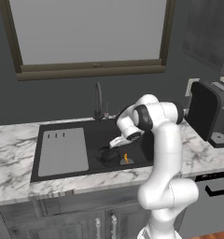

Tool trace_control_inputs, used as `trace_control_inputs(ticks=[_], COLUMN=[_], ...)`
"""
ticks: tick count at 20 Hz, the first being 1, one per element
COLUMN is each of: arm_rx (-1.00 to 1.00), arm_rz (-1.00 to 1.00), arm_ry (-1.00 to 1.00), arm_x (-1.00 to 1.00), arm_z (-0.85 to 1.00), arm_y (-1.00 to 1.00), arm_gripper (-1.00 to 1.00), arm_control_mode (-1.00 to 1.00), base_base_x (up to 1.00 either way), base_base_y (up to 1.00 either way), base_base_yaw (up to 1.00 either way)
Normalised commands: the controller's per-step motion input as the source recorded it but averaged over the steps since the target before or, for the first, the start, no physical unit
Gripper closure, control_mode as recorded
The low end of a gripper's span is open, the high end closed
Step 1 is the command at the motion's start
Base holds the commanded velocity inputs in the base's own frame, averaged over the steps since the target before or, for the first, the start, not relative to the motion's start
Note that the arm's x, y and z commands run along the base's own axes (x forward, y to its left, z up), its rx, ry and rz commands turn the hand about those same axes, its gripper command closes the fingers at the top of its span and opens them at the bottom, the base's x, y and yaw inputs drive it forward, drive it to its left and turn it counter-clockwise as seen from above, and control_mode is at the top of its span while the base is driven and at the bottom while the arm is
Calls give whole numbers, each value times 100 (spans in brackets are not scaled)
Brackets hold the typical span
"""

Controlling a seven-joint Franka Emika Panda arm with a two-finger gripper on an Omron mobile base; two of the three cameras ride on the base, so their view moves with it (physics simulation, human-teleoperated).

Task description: Open the cabinet, pick the kettle from the cabinet, and place it in the sink.

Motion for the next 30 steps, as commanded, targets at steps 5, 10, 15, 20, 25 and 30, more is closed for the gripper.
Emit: trace_control_inputs(ticks=[5, 10, 15, 20, 25, 30], arm_rx=[-4, 0, 0, 0, 0, -2], arm_rz=[-8, -12, -12, -7, -6, -1], arm_ry=[-2, 0, -1, -2, -3, 0], arm_x=[-13, -7, -7, -16, -21, -17], arm_z=[3, 14, 21, 32, 40, 44], arm_y=[-10, -7, -9, -8, -10, -9], arm_gripper=[-100, -100, -100, -100, -100, -100], arm_control_mode=[-100, -100, -100, -100, -100, -100], base_base_x=[0, 0, 0, 0, 0, 0], base_base_y=[0, 0, 0, 0, 0, 0], base_base_yaw=[0, 0, 0, 0, 0, 0])
